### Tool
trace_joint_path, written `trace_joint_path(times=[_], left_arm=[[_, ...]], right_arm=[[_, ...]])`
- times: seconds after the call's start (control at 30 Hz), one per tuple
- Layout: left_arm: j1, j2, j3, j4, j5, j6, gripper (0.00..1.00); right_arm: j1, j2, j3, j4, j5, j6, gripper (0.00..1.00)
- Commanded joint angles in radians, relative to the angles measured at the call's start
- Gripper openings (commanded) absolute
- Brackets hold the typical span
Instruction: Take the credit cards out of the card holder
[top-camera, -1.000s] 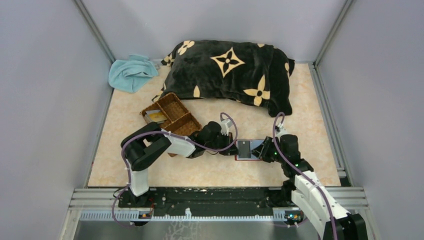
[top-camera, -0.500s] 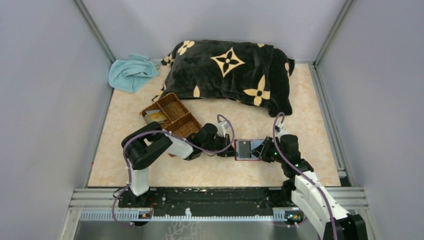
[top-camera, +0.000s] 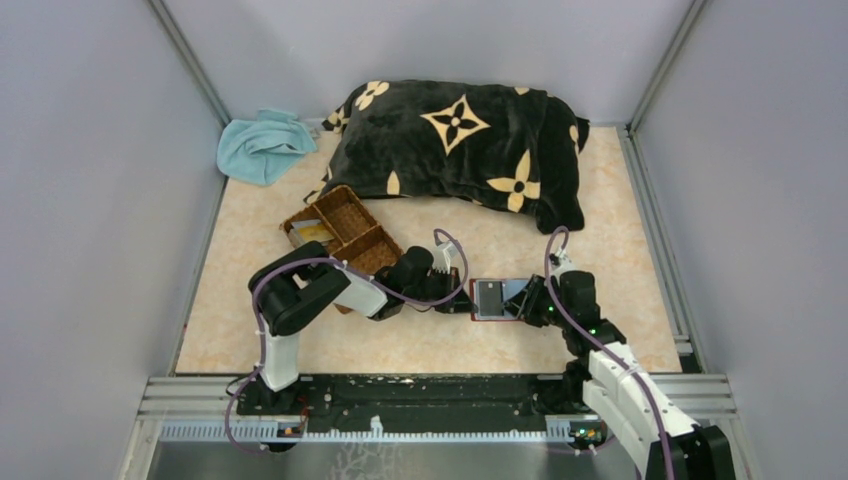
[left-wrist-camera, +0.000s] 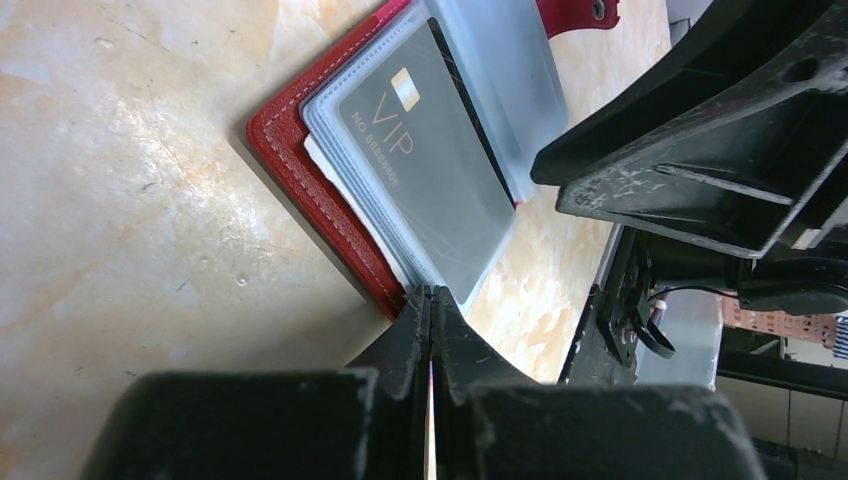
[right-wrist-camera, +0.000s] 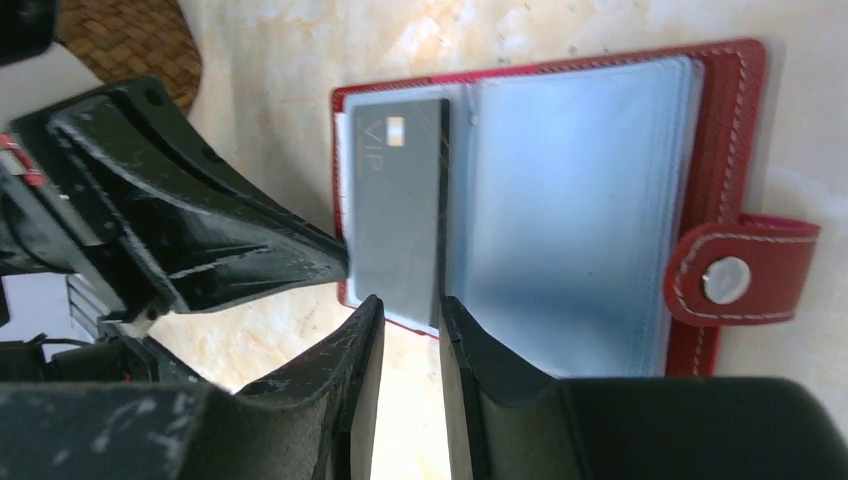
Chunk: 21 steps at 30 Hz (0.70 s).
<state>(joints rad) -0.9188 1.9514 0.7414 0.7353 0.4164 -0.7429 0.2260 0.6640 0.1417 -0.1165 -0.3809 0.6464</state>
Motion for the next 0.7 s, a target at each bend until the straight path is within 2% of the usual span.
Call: trace_joint_path(times=[0.0, 0.3, 0.53, 0.67], left_arm=[[0.003, 0.046, -0.027, -0.041, -0.016, 0.012, 0.00], [0.006, 0.045, -0.033, -0.037, -0.012, 0.010, 0.00], [0.011, 0.055, -0.034, -0.029, -0.003, 0.004, 0.00], [0.012, 0.058, -0.037, -0.019, 0.005, 0.001, 0.00]], right_arm=[[-0.010, 0.039, -0.017, 0.063, 0.043, -0.021, 0.28], [-0.011, 0.173, -0.016, 0.181, -0.004, -0.054, 0.31], [-0.010, 0.148, -0.012, 0.231, -0.059, -0.073, 0.31], [-0.010, 0.103, 0.001, 0.199, -0.009, -0.082, 0.31]])
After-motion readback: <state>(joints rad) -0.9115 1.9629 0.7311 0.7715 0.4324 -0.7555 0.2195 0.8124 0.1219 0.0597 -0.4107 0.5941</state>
